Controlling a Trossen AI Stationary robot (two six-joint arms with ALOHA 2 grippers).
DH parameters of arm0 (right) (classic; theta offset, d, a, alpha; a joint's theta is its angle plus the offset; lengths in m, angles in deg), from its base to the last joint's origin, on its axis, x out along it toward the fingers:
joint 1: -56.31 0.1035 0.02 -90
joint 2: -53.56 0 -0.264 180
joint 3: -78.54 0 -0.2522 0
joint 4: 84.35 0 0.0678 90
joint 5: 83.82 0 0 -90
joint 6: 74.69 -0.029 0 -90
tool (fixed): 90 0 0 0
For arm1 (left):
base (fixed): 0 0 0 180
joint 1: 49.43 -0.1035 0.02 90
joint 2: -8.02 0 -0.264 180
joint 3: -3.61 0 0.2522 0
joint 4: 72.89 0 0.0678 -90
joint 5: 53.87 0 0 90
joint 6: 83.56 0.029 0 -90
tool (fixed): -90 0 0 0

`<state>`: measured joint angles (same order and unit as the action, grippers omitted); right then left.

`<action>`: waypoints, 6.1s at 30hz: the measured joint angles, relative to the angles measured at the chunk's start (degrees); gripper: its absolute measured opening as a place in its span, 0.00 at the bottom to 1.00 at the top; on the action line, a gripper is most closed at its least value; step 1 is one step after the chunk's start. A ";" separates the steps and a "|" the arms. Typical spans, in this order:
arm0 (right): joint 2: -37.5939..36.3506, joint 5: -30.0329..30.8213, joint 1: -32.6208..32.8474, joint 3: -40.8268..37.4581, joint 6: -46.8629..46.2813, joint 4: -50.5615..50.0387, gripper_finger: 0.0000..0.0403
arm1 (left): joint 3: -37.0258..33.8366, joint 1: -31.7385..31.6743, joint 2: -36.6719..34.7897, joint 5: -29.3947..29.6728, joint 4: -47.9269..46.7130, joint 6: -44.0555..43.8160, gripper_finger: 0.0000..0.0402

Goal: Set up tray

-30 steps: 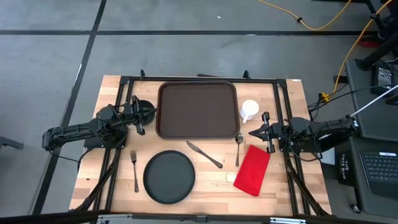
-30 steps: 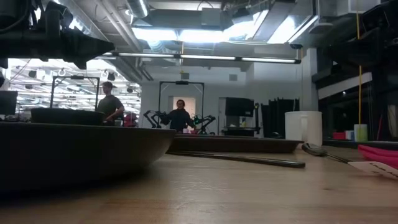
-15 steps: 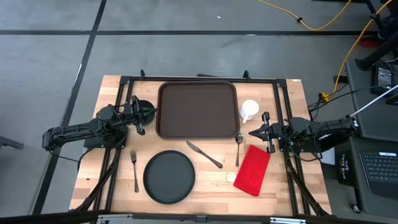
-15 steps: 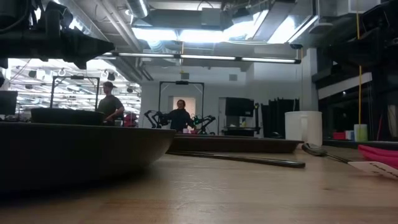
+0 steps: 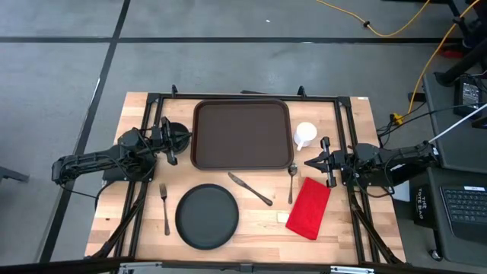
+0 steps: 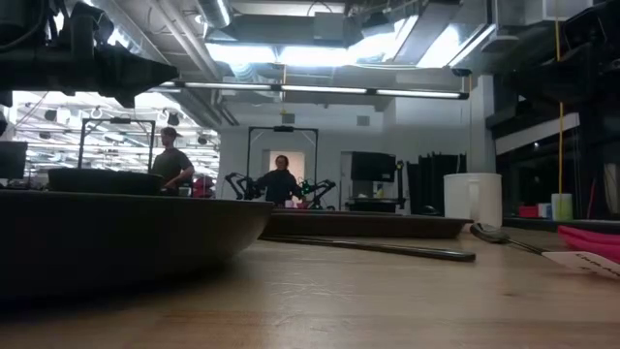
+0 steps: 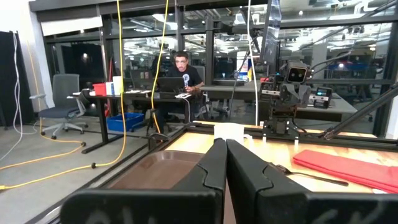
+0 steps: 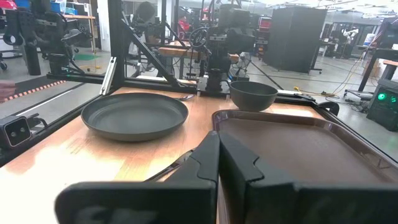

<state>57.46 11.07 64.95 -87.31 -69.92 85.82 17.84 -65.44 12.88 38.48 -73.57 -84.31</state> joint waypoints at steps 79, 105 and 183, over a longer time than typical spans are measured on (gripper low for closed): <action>39.87 25.49 0.02 41.34 -28.56 -42.16 0.03 | 16.27 0.15 18.81 -4.42 -23.00 -9.07 0.00; 44.01 14.15 -23.27 50.99 -41.46 -59.60 0.06 | 19.97 0.15 31.80 5.07 -19.08 -6.62 0.00; 75.70 -2.13 -52.37 50.90 -14.56 -53.06 0.37 | 19.95 0.13 31.78 7.45 -8.09 2.03 0.00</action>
<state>133.15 8.95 12.58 -36.41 -84.47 32.76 37.80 -65.30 44.66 45.93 -81.66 -82.28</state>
